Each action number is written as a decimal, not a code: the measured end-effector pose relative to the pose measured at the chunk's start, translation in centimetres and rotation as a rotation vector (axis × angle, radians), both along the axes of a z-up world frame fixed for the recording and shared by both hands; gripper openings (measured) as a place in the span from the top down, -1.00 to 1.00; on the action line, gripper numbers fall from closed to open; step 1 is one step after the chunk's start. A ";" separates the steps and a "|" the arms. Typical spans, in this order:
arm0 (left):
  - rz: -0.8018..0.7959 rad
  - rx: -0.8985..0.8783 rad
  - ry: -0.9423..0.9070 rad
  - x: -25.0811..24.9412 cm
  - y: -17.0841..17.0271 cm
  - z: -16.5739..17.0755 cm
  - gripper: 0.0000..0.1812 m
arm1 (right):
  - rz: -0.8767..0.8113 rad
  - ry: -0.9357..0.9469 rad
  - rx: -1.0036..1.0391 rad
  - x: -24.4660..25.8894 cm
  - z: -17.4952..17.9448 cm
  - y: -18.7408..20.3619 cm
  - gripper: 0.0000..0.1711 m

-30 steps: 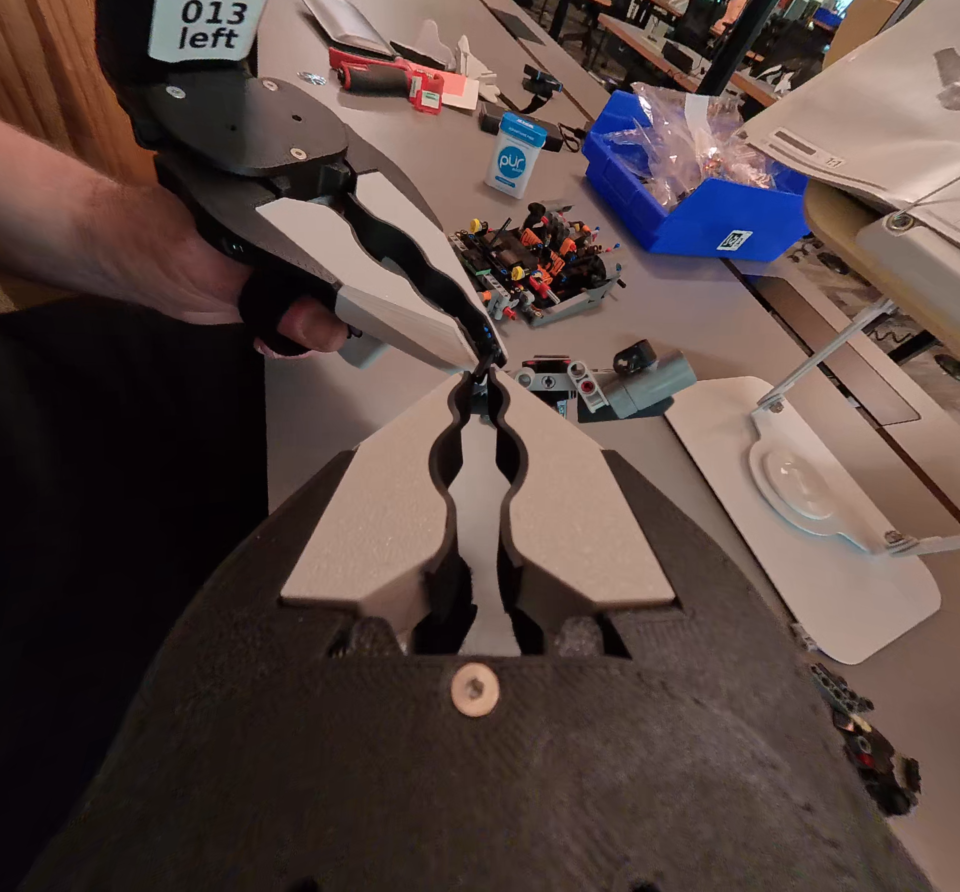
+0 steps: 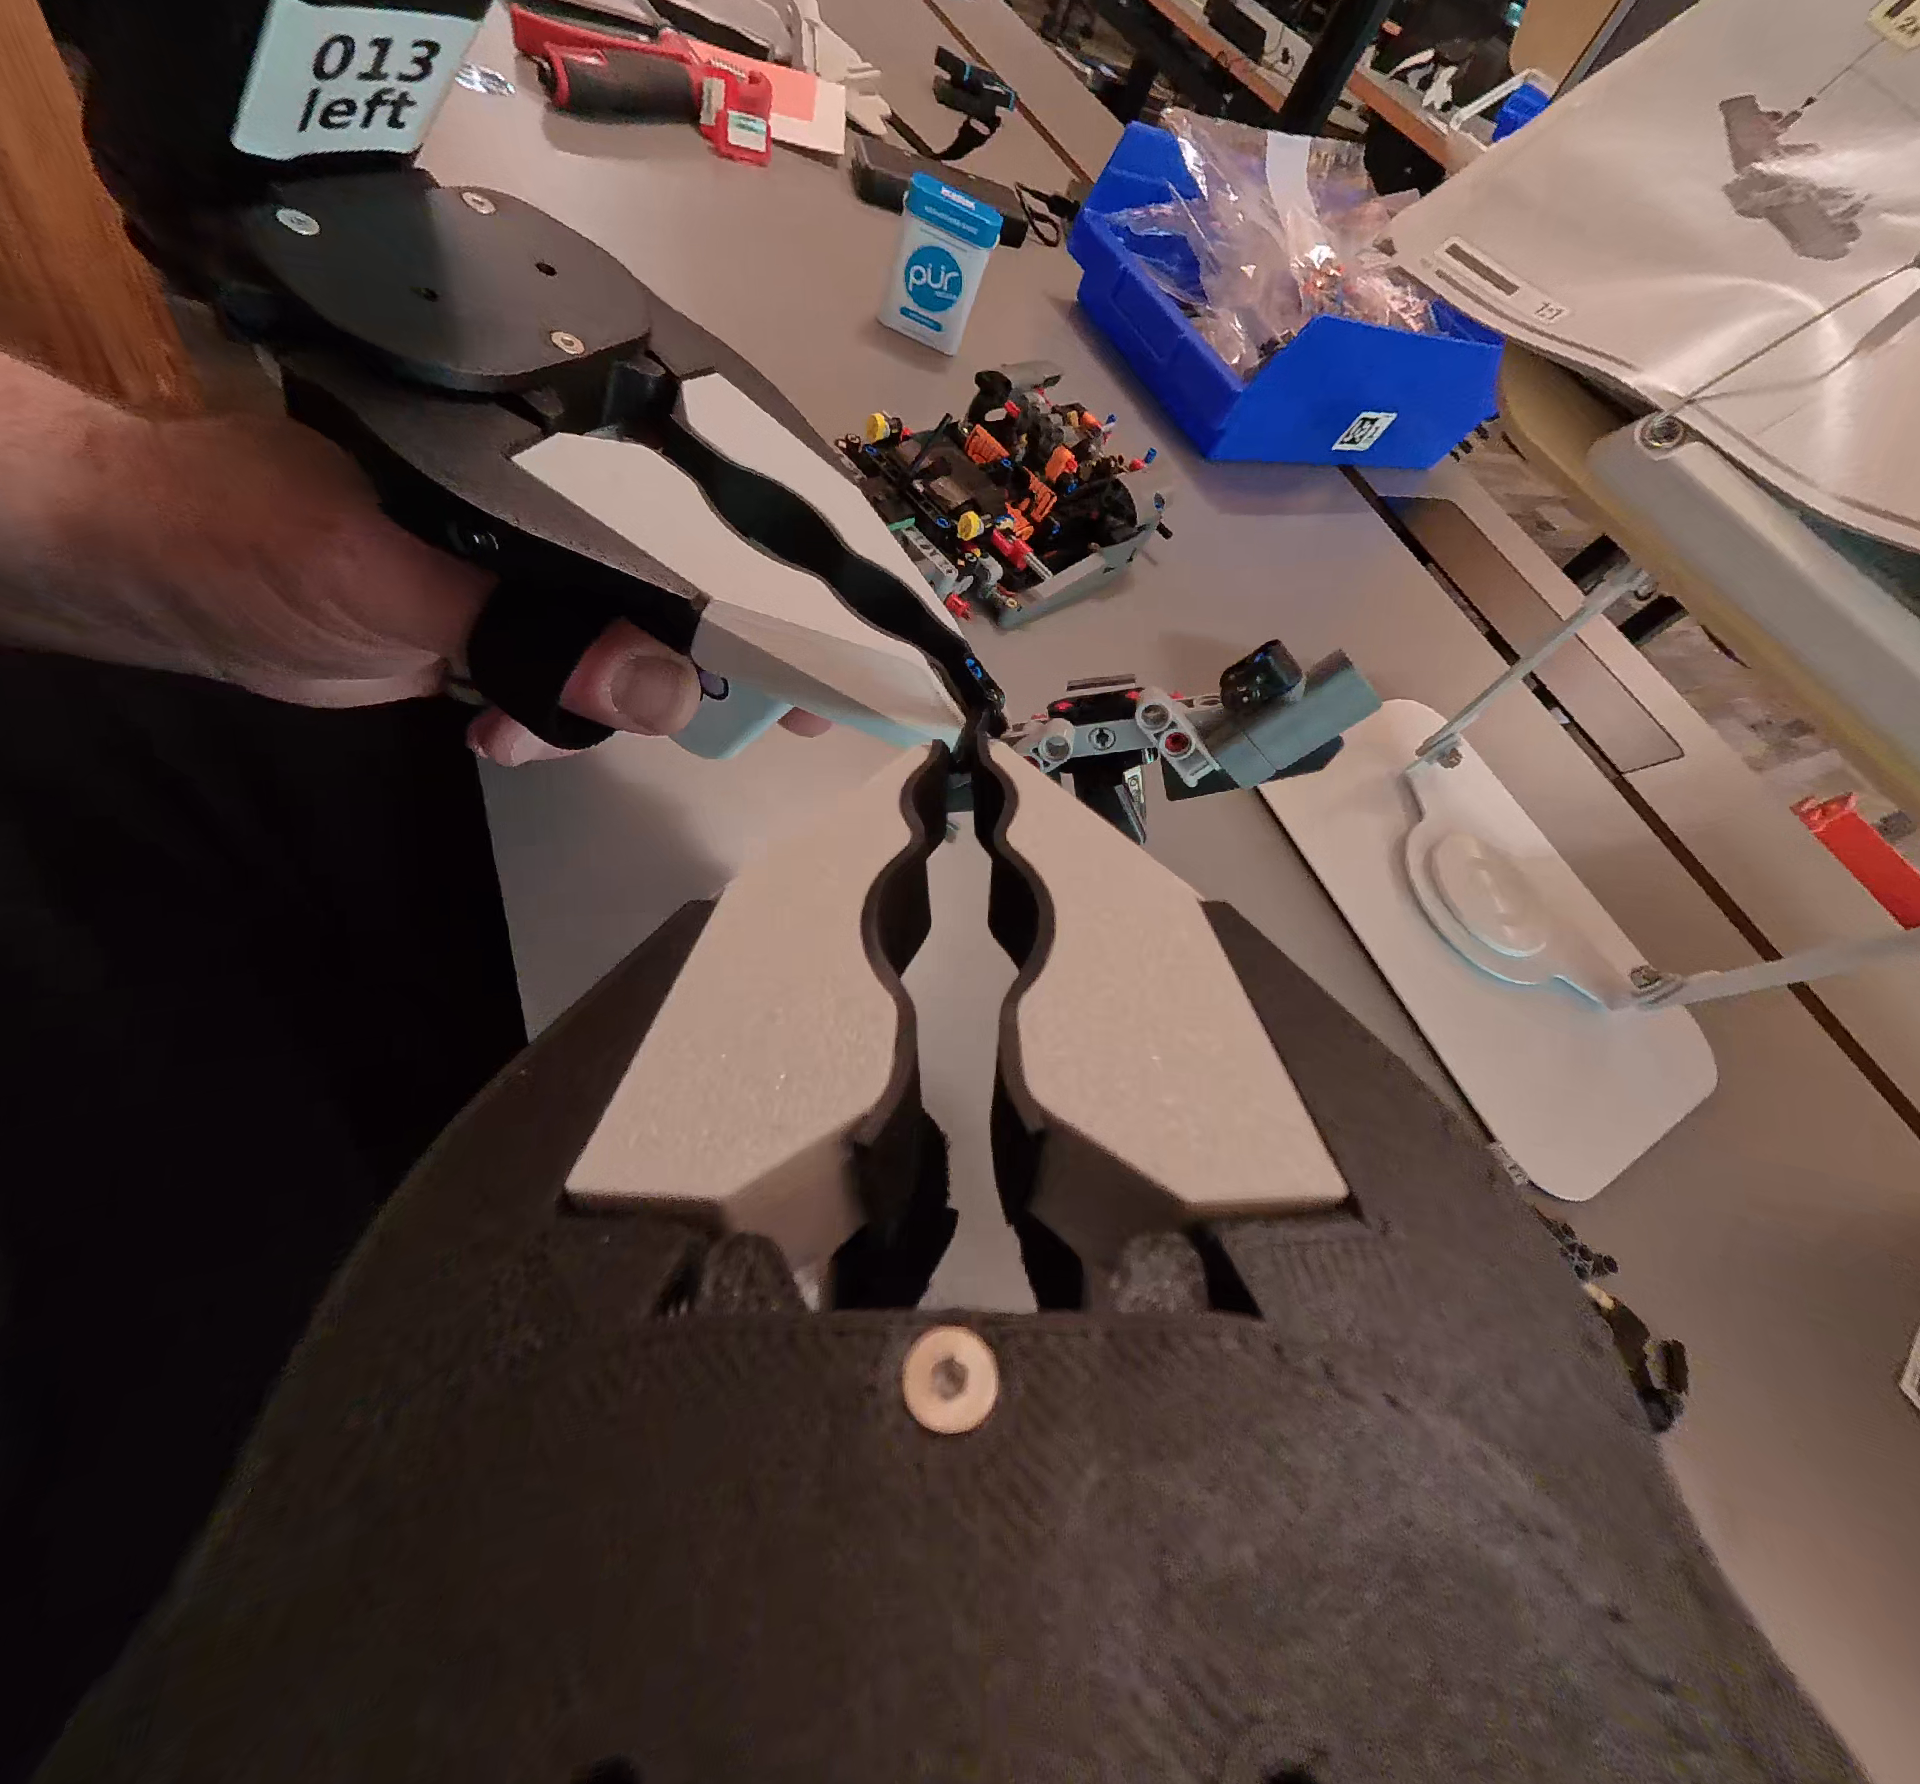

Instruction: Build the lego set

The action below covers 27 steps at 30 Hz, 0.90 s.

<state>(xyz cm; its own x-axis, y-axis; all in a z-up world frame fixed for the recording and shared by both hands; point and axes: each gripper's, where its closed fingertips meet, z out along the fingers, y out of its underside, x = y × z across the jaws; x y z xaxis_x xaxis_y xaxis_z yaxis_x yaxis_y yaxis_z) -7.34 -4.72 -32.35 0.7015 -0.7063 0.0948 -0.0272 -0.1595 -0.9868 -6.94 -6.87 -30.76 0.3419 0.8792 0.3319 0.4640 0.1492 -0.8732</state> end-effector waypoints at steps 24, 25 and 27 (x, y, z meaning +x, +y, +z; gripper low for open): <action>0.069 -0.080 0.023 -0.4 0.4 -1.9 0.94 | -0.029 -0.094 0.023 -0.4 -1.8 0.6 1.00; 0.059 -0.092 0.010 -0.4 0.5 -1.9 0.94 | -0.026 -0.087 0.019 -0.4 -1.7 0.6 1.00; 0.049 -0.091 0.013 -0.3 0.4 -1.9 0.94 | -0.016 -0.076 -0.003 -0.4 -1.8 0.6 1.00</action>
